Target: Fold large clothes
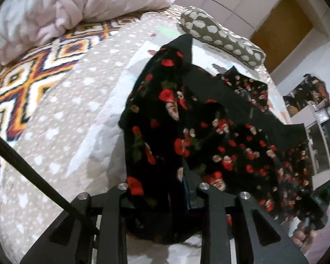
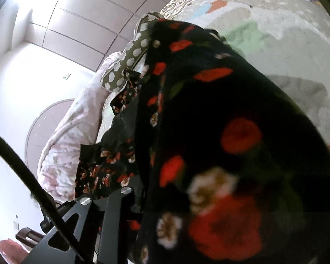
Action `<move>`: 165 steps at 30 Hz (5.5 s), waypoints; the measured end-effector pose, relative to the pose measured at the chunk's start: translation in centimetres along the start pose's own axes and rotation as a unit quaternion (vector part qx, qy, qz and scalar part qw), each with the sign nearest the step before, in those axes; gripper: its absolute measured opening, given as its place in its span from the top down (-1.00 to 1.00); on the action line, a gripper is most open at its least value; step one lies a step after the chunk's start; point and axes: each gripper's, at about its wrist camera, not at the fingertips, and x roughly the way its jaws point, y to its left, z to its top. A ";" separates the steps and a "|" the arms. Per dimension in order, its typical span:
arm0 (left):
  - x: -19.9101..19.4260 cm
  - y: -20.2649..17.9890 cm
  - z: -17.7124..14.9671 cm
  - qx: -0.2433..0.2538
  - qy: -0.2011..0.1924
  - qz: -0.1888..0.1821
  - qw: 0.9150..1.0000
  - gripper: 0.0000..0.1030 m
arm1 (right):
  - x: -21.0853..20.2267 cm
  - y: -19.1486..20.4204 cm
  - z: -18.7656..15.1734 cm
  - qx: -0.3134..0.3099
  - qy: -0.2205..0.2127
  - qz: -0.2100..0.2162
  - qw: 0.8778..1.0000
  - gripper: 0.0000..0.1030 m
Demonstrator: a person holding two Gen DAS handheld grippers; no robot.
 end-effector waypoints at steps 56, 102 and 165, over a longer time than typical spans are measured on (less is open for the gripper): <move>6.3 -19.7 -5.8 0.238 -0.028 0.077 0.968 -0.44 | -2.3 5.5 -2.4 -0.232 -0.068 -0.302 0.922 0.20; 2.4 -17.5 -5.1 0.194 -0.019 0.016 0.981 -0.37 | -4.1 -2.7 -0.5 -0.002 -0.067 -0.076 0.995 0.25; 0.7 -2.2 5.1 0.075 0.028 -0.121 0.989 -0.65 | 0.7 21.1 -10.2 -0.262 0.043 0.009 0.964 -0.11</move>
